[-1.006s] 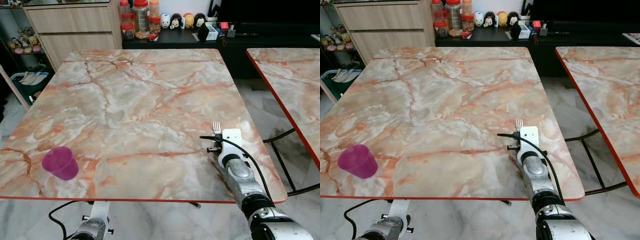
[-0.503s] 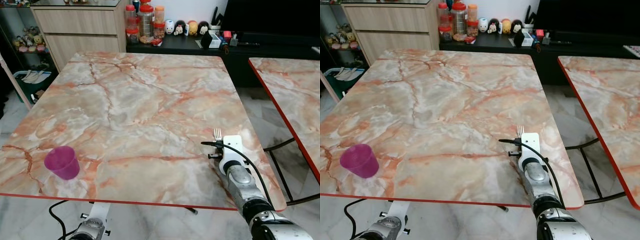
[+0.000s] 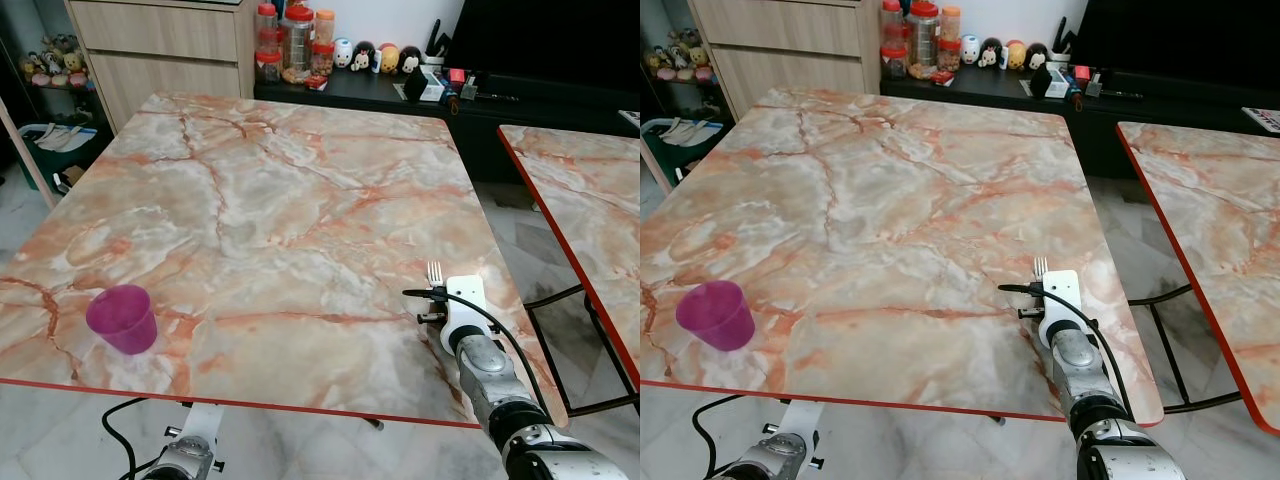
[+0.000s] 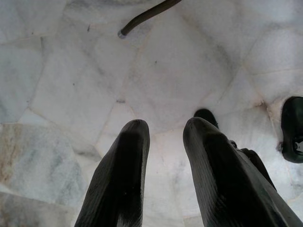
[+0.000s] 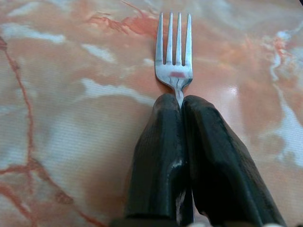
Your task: Setting the table
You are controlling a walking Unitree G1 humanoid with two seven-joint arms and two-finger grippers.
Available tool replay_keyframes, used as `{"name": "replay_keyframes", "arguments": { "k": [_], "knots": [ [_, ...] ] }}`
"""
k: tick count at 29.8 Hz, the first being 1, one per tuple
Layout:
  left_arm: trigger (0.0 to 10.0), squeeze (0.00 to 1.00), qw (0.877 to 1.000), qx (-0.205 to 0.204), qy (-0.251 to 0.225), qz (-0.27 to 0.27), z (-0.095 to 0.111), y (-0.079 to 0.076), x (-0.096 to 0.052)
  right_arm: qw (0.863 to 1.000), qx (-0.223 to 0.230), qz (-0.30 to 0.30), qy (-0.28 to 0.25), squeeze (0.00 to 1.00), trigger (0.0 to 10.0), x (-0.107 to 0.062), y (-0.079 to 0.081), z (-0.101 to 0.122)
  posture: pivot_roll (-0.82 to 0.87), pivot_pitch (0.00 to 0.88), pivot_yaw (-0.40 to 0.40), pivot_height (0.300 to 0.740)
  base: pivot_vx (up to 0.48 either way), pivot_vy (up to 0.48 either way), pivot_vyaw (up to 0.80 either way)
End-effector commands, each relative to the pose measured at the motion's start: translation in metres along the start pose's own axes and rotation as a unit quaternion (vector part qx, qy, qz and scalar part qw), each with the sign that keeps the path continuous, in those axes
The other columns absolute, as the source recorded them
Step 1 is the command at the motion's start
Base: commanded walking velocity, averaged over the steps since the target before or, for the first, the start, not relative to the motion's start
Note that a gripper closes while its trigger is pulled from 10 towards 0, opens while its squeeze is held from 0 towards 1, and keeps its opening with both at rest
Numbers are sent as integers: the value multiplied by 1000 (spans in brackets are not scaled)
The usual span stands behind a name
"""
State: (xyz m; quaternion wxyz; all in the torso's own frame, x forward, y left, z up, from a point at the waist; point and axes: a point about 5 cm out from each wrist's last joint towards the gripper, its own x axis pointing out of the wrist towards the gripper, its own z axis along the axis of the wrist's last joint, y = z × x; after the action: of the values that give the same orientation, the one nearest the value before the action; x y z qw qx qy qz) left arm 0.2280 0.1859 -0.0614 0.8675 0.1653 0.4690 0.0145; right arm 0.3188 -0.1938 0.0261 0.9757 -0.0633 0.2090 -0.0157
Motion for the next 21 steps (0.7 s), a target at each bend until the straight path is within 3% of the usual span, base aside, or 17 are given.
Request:
{"name": "replay_keyframes", "arguments": {
  "k": [1,21],
  "knots": [
    [10000,0,1000,8,-7,-2,3,-1,0,991,-1,34,126,0,10000,-18,13,-60,87,76,-79,740,0,0,0],
    [10000,0,1000,16,-11,-1,3,3,0,992,5,38,121,0,10000,-19,18,-60,68,67,-68,740,0,0,0]
  ]
}}
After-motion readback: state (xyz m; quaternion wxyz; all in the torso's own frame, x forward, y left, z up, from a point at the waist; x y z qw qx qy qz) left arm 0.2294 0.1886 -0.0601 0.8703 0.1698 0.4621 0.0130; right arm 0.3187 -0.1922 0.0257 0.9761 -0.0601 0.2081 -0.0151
